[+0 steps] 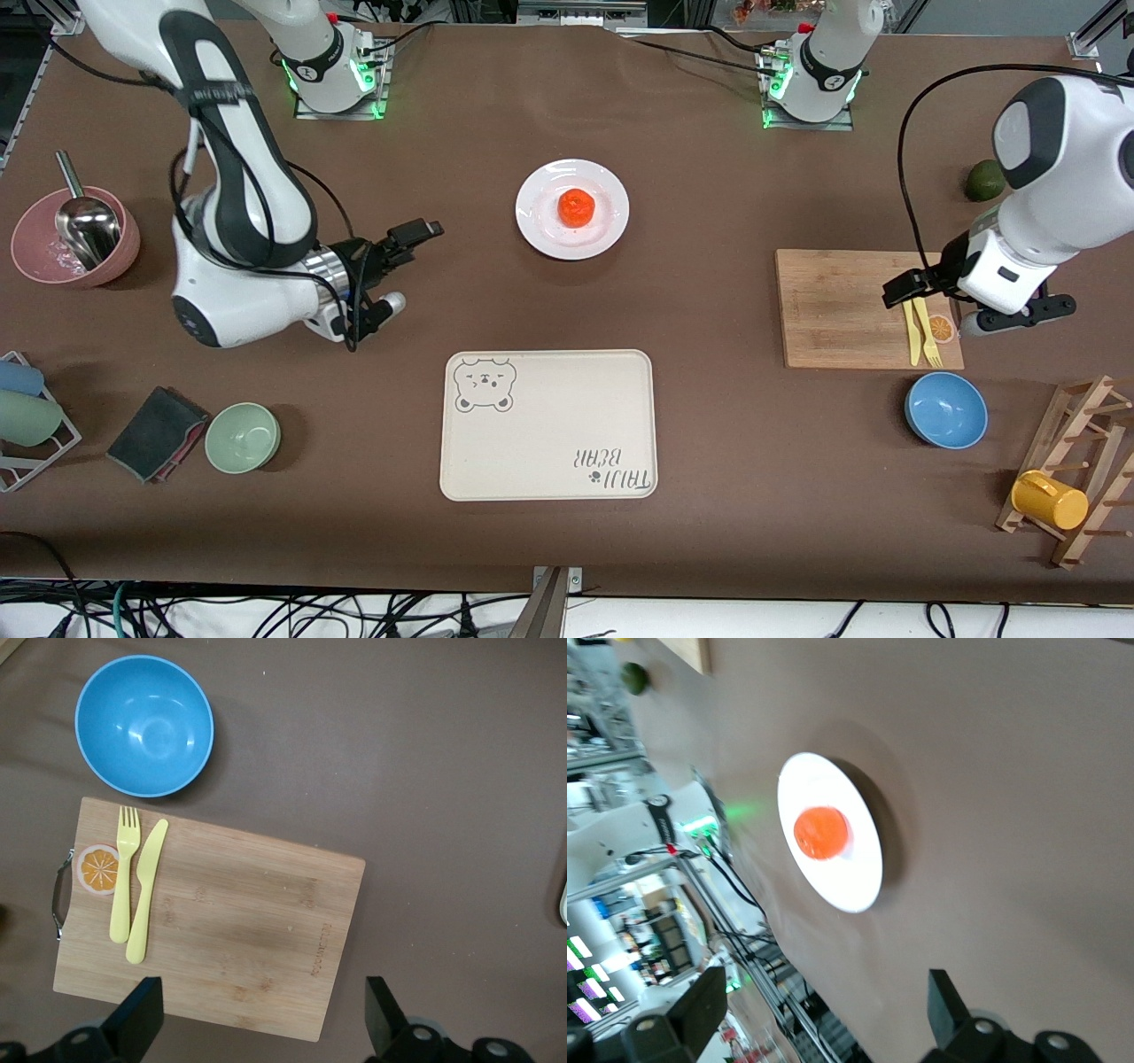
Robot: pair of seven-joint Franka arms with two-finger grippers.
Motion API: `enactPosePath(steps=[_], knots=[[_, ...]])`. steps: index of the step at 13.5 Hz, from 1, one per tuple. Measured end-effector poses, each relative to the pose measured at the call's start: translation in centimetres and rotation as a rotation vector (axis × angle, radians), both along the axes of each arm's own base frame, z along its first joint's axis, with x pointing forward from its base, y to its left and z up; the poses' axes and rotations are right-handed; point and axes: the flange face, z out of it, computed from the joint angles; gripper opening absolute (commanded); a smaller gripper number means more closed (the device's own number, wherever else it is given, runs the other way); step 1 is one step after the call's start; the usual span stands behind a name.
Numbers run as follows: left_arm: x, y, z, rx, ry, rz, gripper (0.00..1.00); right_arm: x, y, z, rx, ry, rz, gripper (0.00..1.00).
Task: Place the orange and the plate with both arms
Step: 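Grip the white plate rim with the right gripper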
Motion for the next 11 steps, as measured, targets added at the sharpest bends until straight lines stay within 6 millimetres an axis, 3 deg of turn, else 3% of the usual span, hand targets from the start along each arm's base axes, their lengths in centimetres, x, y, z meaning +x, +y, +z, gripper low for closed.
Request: enactPosePath(steps=[2,3,6,7,9,11], knots=[[-0.3,0.0,1.8,-0.002,0.038,-0.006,1.0,-2.4,1.6,-4.7,0.075,-0.021,-0.032,1.0],[-0.3,-0.1,4.1,-0.001,0.047,-0.011,1.0,-3.6,2.9,-6.0,0.084,-0.027,-0.036,1.0],[-0.8,-0.2,12.8,0.005,0.036,-0.021,1.0,-6.0,7.8,-7.6,0.085,-0.071,-0.048,1.0],[-1.1,-0.2,14.8,0.006,0.03,-0.022,1.0,-6.8,9.3,-8.0,0.076,-0.098,-0.05,1.0],[-1.4,-0.1,16.7,0.008,0.023,-0.021,1.0,-8.5,11.7,-9.1,0.05,-0.148,-0.052,1.0],[-1.4,0.4,16.9,0.008,0.022,-0.012,1.0,-9.6,13.0,-10.3,0.032,-0.173,-0.056,1.0]])
